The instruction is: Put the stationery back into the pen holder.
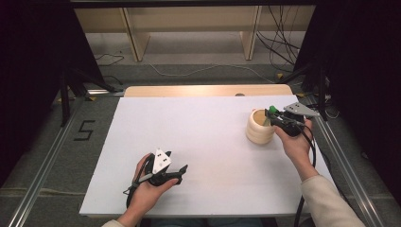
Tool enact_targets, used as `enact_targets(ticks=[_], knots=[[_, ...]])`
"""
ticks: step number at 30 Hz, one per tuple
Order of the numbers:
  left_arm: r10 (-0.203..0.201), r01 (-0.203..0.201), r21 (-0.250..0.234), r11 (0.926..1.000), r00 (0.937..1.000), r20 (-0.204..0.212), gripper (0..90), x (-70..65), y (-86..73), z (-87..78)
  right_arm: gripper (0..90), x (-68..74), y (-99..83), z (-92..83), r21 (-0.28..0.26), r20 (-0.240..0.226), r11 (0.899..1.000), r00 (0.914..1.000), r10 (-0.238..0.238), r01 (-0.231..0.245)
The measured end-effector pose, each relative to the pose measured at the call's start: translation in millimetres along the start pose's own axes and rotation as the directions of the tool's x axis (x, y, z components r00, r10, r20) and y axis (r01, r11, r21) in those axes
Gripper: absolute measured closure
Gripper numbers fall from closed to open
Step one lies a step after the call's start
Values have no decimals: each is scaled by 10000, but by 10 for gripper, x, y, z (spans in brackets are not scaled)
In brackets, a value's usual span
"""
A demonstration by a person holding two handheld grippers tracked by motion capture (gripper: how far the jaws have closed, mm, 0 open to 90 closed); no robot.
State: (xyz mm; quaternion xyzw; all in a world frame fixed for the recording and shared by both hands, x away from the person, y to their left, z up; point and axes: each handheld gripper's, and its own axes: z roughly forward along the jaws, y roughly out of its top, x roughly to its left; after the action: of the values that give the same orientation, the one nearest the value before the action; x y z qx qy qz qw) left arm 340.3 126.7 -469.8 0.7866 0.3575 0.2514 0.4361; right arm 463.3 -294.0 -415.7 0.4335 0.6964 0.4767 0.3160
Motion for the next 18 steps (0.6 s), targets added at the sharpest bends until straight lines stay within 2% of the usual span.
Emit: enact_targets(ticks=[4, 18], knots=[[13, -13, -6, 10000, 10000, 2, 241, -3, 2, 0, 744, -5, -39, 32, 222, 16, 9997, 10000, 31, -32], [53, -53, 35, 10000, 10000, 31, 242, -1, -1, 3, 744, 13, -63, 81, 423, -58, 9990, 9999, -108, 110]])
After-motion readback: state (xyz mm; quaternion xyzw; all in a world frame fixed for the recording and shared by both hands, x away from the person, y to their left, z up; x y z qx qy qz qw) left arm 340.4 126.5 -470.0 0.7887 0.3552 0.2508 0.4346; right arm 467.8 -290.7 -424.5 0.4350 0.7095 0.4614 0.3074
